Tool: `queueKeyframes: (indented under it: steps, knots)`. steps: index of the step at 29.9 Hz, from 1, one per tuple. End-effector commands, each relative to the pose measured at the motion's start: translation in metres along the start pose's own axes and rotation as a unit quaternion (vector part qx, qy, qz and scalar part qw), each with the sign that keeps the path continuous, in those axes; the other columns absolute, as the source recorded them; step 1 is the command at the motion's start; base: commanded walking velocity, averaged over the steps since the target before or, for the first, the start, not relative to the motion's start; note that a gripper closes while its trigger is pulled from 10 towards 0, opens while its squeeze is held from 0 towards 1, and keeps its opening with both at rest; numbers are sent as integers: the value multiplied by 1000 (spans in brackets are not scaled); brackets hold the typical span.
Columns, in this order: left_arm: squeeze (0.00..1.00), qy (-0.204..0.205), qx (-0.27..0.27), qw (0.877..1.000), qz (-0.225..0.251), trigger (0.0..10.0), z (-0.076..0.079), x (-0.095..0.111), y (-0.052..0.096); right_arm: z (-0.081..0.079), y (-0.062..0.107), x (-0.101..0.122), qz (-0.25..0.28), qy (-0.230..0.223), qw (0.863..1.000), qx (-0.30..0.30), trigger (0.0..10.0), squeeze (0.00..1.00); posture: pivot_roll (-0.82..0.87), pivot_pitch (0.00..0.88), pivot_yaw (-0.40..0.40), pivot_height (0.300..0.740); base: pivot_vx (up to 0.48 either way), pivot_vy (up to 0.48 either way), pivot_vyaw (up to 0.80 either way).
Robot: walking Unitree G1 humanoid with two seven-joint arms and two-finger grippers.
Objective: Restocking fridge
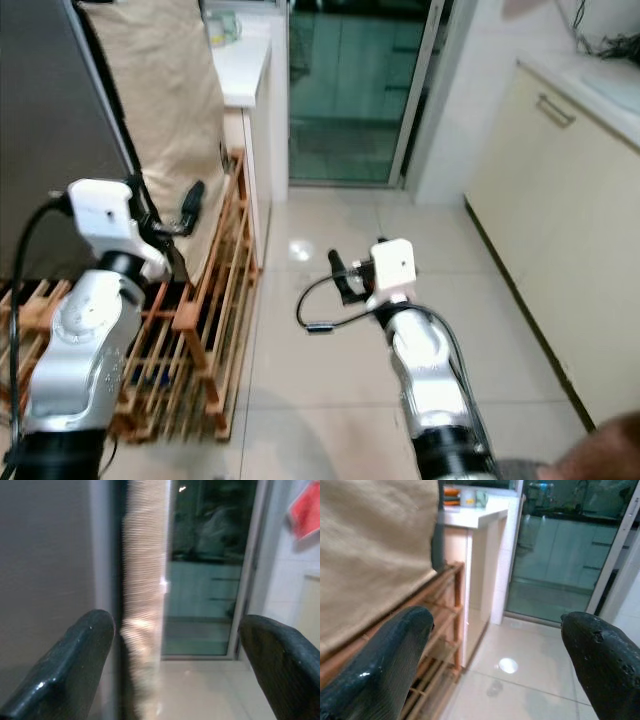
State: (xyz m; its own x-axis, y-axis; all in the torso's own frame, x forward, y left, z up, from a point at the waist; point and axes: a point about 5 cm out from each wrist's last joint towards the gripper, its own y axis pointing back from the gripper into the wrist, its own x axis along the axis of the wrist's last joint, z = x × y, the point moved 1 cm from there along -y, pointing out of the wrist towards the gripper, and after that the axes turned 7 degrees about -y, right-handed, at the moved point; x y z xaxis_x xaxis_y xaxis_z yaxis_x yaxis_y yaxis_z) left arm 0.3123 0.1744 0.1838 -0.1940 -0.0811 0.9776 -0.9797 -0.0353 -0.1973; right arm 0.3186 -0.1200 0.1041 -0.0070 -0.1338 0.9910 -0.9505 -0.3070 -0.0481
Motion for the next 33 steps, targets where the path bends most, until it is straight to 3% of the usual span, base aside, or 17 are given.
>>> queueKeyframes:
  steps: [1, 4, 9, 15, 21, 26, 28, 30, 31, 33]
  knots:
    - [0, 25, 52, 998, -19, 10000, -9, -8, 1, 25, 3, 20, 56, -9, 996, -67, 10000, 0, -65, 0, 19, 740, 0, 0, 0]
    - [0, 45, 66, 996, -39, 10000, -13, -19, 9, 34, 7, 22, 63, -3, 994, -87, 10000, 0, -72, 0, 18, 740, 0, 0, 0]
    - [0, 45, 63, 996, -38, 10000, -8, -19, 16, 33, 8, 18, 48, 12, 996, -73, 10000, 0, -78, 0, 12, 740, 0, 0, 0]
    - [0, 57, 31, 998, -18, 10000, 6, -9, 15, 29, 10, 10, 29, 13, 998, -60, 10000, 0, -80, 0, 5, 740, 0, 0, 0]
    - [0, 45, -35, 998, -30, 10000, 33, -5, 5, 36, 10, 5, 9, 13, 997, -74, 10000, 0, -83, 0, 7, 740, 0, 0, 0]
    - [0, 42, -13, 998, -34, 10000, 17, -10, 6, 37, 11, 6, 10, 19, 997, -75, 10000, 0, -89, 0, 17, 740, 0, 0, 0]
    - [0, 29, -12, 999, -44, 10000, -1, -21, 35, 40, 24, 11, 30, 24, 997, -72, 10000, 0, -92, 0, 28, 740, 0, 0, 0]
    - [0, 26, -11, 998, -49, 10000, -5, -25, 44, 40, 28, 13, 39, 20, 997, -70, 10000, 0, -90, 0, 29, 740, 0, 0, 0]
    - [0, 20, -3, 998, -66, 10000, -13, -33, 72, 42, 49, 16, 50, 22, 995, -80, 10000, 0, -85, 0, 24, 740, 0, 0, 0]
    - [0, 20, 6, 997, -76, 10000, -16, -33, 95, 42, 69, 14, 45, 42, 995, -83, 10000, 0, -80, 0, 14, 740, 0, 0, 0]
